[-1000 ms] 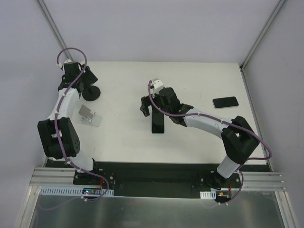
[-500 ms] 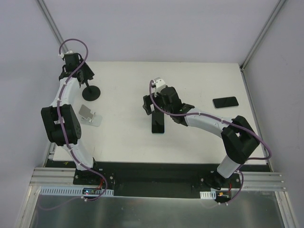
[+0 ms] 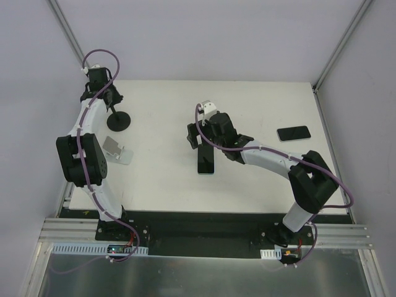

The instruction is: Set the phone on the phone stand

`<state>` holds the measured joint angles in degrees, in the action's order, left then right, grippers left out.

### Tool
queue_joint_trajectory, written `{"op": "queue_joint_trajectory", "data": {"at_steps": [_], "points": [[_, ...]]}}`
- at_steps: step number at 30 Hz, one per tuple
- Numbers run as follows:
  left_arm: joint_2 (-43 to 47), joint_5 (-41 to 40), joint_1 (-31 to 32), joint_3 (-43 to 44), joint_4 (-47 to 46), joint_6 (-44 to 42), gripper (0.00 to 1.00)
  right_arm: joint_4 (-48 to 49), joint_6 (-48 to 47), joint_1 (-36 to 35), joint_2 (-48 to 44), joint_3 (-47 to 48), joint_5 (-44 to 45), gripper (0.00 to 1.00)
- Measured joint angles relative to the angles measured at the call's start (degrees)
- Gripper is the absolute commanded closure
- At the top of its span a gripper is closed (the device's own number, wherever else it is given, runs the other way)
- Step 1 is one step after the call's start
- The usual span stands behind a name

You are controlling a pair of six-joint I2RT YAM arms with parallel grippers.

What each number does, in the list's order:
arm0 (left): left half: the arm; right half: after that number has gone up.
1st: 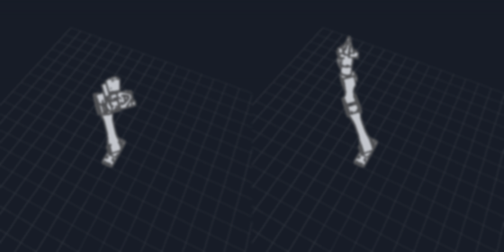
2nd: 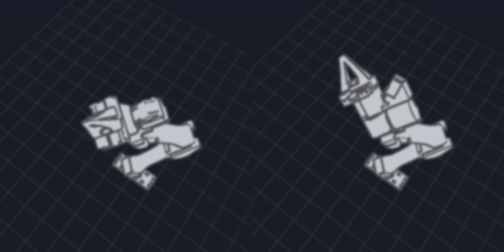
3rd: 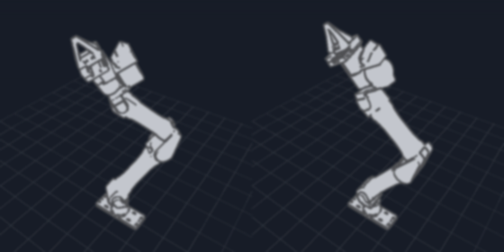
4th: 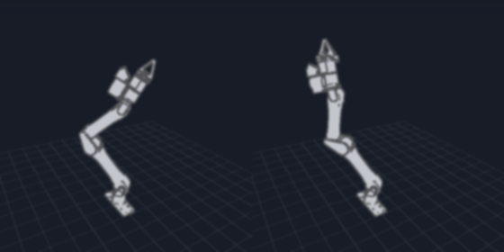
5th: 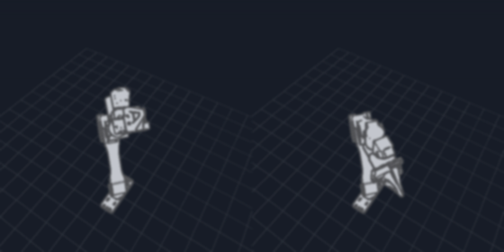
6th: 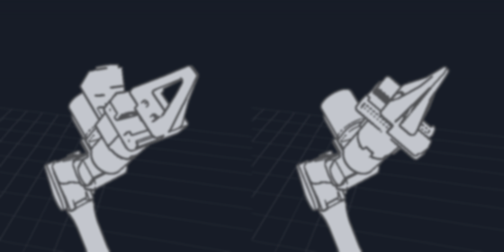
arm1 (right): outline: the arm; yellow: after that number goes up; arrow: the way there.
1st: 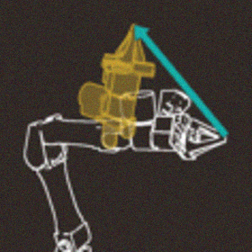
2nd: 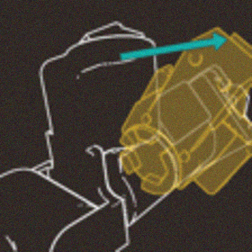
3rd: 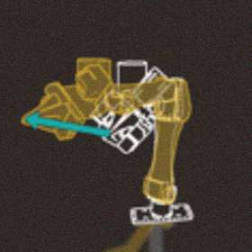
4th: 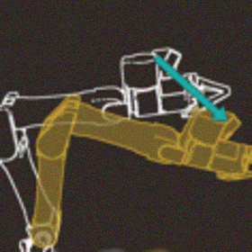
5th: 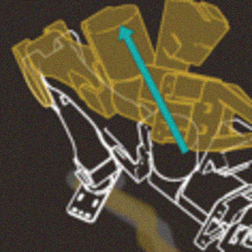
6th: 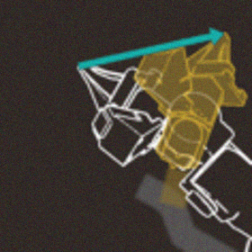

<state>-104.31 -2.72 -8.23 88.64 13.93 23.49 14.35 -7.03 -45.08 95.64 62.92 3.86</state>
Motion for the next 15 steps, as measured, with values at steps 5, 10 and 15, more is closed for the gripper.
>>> {"op": "queue_joint_trajectory", "data": {"at_steps": [5, 10, 15], "points": [[0.0, -0.2, 1.2, 0.9, 2.6, -1.2, 1.0, 0.0, -0.3, 0.4, 0.0, -0.1, 0.0, 0.04], [3.1, 5.5, 3.0, 0.6, 7.6, -3.3, 1.0, -0.3, -1.1, 0.8, -0.1, -1.5, 0.0, 0.04], [7.9, 10.8, 9.1, -1.5, 15.5, -6.7, 1.0, -4.5, 0.8, 1.0, -0.8, -1.4, 2.6, 0.04]]}}
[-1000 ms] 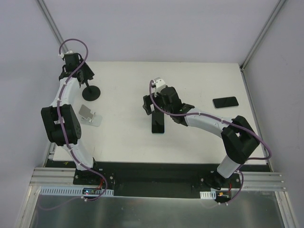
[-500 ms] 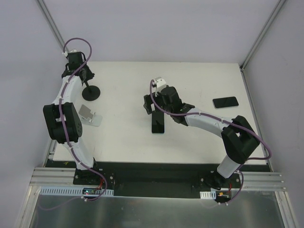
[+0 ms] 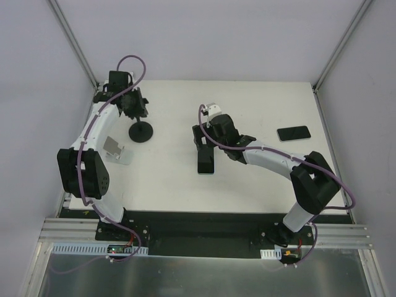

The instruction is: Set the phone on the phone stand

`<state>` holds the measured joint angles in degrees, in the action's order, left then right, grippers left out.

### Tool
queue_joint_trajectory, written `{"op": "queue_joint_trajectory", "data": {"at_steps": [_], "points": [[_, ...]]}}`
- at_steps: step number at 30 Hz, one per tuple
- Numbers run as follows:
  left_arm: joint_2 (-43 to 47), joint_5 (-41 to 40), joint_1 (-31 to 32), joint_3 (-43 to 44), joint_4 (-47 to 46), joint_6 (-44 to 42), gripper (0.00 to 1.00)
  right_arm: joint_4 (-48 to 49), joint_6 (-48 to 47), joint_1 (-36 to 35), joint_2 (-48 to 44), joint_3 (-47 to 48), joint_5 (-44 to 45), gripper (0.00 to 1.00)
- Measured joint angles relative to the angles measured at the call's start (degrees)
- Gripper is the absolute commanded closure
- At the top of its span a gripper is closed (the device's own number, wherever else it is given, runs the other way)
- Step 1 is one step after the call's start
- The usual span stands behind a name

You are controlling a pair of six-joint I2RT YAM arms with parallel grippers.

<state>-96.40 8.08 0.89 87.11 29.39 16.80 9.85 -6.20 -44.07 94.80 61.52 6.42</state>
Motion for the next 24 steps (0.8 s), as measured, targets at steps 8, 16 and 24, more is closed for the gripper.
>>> {"op": "queue_joint_trajectory", "data": {"at_steps": [8, 16, 24], "points": [[3.7, 9.9, 10.7, -1.8, 8.1, -7.8, 1.0, -9.2, 9.9, -1.0, -1.5, 1.7, 8.4, 0.04], [7.5, 9.3, 17.7, -5.7, 9.5, -15.3, 0.76, -9.1, 12.3, -3.6, -6.7, -4.0, 9.2, 0.04], [14.3, 6.3, 18.5, -10.6, 8.2, -16.0, 0.31, -20.9, 25.1, -7.2, -7.5, -4.2, 18.1, 0.04]]}}
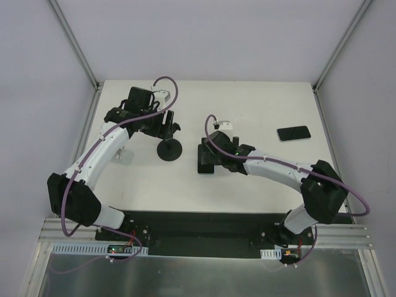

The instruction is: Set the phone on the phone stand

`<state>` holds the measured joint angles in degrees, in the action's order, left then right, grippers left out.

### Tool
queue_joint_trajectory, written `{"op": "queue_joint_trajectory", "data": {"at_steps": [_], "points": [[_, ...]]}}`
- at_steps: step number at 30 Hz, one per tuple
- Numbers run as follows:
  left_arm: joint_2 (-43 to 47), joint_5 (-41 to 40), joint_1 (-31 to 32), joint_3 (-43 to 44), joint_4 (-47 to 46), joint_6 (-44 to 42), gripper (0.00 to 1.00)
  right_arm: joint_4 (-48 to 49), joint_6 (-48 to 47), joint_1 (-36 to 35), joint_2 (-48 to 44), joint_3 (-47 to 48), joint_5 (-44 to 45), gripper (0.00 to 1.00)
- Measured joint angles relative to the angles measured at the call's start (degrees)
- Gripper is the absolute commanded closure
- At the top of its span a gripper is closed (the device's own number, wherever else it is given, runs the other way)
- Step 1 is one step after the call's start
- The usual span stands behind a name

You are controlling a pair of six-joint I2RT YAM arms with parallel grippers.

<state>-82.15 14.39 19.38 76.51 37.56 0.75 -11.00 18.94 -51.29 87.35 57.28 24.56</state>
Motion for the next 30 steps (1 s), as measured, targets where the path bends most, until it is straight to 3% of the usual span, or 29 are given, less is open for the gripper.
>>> {"op": "queue_joint_trajectory", "data": {"at_steps": [7, 11, 18, 28, 30], "points": [[4.7, -2.5, 0.0, -2.6, -2.5, 2.0, 0.23, -14.9, 8.8, -2.4, 12.6, 14.2, 4.2, 0.04], [7.3, -3.5, 0.0, -3.7, -3.7, 3.3, 0.04, -19.1, 10.0, -3.1, 18.6, 20.9, 3.8, 0.04], [12.2, -4.5, 0.0, -5.8, -6.2, 4.9, 0.02, -22.7, 9.5, -2.9, 25.0, 26.1, 2.1, 0.04], [13.1, -4.1, 0.0, -6.1, -7.1, 5.9, 0.03, -22.9, 9.4, -1.4, 29.3, 26.7, -0.4, 0.01], [13.1, -4.0, 0.0, -6.1, -7.2, 5.9, 0.03, -22.7, 9.4, -1.1, 29.4, 26.7, -0.9, 0.08]]}}
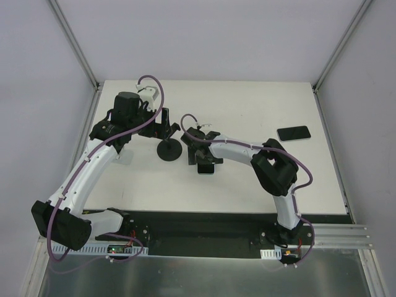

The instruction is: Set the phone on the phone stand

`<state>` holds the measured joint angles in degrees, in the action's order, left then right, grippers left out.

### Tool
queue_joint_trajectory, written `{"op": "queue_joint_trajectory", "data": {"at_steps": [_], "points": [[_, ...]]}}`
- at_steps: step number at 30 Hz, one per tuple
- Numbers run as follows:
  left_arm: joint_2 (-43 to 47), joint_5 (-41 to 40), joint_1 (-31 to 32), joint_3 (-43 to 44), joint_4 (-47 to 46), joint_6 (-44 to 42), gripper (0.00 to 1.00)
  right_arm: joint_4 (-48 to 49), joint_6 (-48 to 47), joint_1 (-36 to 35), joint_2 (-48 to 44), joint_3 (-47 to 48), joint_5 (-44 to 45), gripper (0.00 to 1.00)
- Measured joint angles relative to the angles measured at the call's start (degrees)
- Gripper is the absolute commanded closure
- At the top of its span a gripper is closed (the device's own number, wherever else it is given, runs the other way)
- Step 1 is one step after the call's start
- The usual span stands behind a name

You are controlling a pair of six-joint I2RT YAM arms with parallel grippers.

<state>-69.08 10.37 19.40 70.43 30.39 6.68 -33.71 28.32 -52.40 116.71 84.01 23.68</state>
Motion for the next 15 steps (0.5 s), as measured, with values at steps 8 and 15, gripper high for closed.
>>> {"op": "queue_joint_trajectory", "data": {"at_steps": [8, 15], "points": [[0.0, 0.9, 0.0, -0.1, -0.2, 0.2, 0.04, 4.0, -0.2, 1.0, -0.1, -1.5, -3.3, 0.28], [0.0, 1.2, 0.0, -0.5, -1.0, 0.2, 0.05, 7.5, -1.2, 1.2, -1.9, -4.6, -3.3, 0.58]]}}
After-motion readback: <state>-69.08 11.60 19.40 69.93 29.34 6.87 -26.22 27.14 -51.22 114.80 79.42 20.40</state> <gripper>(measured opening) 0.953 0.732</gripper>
